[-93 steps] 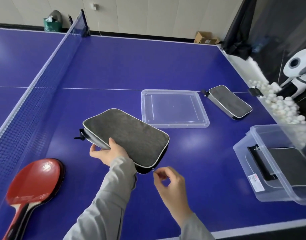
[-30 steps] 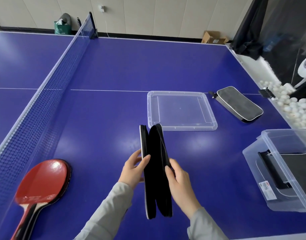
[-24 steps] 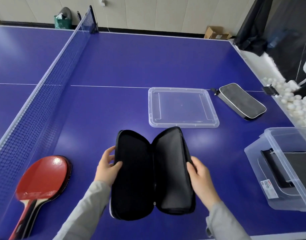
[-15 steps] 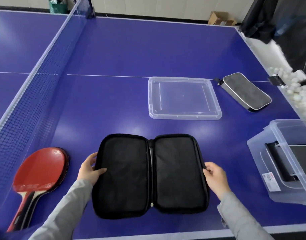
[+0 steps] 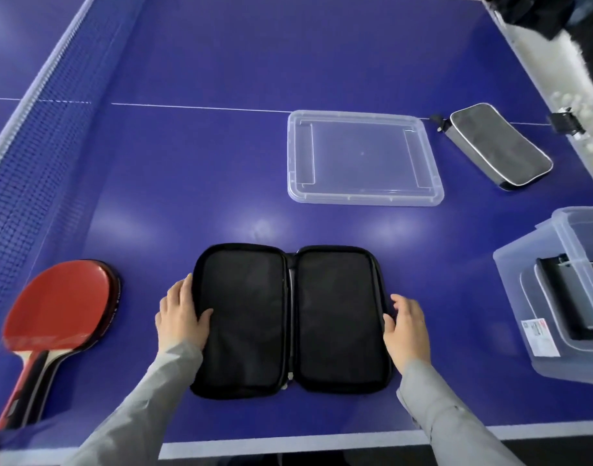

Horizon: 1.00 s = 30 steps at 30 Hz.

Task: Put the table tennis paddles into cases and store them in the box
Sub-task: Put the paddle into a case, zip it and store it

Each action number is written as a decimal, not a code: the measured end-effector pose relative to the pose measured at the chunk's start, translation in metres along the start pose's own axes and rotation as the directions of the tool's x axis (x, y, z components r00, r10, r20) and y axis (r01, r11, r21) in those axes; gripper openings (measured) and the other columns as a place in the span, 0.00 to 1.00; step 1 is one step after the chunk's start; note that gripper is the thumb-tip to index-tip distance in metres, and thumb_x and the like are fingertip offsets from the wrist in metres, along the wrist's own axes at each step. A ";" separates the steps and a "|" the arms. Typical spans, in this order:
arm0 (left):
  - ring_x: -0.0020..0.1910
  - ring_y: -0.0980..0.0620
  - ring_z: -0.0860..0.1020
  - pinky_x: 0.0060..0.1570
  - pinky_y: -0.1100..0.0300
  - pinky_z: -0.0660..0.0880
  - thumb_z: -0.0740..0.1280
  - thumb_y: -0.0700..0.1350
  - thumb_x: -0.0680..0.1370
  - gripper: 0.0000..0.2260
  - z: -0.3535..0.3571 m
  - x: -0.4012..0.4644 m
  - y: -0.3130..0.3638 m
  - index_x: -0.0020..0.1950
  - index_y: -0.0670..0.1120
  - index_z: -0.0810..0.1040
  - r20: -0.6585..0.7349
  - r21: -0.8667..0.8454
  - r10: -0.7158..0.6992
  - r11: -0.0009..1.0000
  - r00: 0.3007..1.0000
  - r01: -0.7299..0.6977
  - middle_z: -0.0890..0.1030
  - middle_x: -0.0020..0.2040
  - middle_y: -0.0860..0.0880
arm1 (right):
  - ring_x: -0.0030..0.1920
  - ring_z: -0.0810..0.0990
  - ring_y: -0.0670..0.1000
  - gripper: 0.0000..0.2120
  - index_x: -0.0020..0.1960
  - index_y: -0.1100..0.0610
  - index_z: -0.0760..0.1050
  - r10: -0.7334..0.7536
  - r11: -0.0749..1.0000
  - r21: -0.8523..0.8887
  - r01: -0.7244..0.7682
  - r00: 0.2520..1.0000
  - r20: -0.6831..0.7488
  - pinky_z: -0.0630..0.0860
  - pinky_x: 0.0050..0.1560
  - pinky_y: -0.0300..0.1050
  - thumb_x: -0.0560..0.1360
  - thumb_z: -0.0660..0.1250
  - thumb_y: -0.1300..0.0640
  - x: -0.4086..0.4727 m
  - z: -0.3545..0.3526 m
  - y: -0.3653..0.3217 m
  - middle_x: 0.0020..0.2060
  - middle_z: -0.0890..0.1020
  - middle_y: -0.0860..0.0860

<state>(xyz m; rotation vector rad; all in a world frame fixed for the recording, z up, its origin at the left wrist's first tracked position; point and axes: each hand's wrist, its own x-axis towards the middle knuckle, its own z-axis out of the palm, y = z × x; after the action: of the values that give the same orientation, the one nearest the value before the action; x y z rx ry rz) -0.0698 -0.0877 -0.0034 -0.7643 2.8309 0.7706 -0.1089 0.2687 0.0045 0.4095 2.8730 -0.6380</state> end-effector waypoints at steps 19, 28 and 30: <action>0.72 0.52 0.29 0.73 0.47 0.36 0.28 0.75 0.64 0.39 0.056 -0.043 0.009 0.71 0.60 0.27 0.299 0.420 0.254 0.830 0.920 -0.366 0.28 0.73 0.57 | 0.77 0.37 0.53 0.33 0.75 0.45 0.34 -0.367 0.791 -0.359 0.495 0.854 0.368 0.42 0.75 0.57 0.78 0.47 0.36 -0.033 0.054 -0.016 0.77 0.37 0.48; 0.68 0.43 0.72 0.65 0.45 0.67 0.48 0.66 0.75 0.34 -0.006 -0.045 -0.009 0.69 0.45 0.73 0.097 0.279 0.292 0.910 0.951 -0.308 0.71 0.71 0.44 | 0.78 0.41 0.52 0.34 0.74 0.45 0.33 -0.332 0.829 -0.362 0.427 0.895 0.297 0.49 0.76 0.57 0.75 0.40 0.32 -0.035 0.037 -0.023 0.78 0.44 0.50; 0.68 0.41 0.71 0.65 0.43 0.67 0.43 0.66 0.78 0.36 -0.027 -0.046 -0.038 0.68 0.42 0.73 -0.013 0.242 0.208 0.950 0.978 -0.199 0.71 0.70 0.42 | 0.78 0.44 0.52 0.41 0.77 0.48 0.38 -0.331 0.837 -0.362 0.411 0.906 0.264 0.50 0.75 0.55 0.69 0.27 0.28 -0.035 0.031 -0.023 0.78 0.46 0.51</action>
<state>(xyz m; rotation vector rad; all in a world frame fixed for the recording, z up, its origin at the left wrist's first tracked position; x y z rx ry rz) -0.0103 -0.1091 0.0135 -0.4608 2.9953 0.4258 -0.0797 0.2277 -0.0066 -0.2704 2.8047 -0.0915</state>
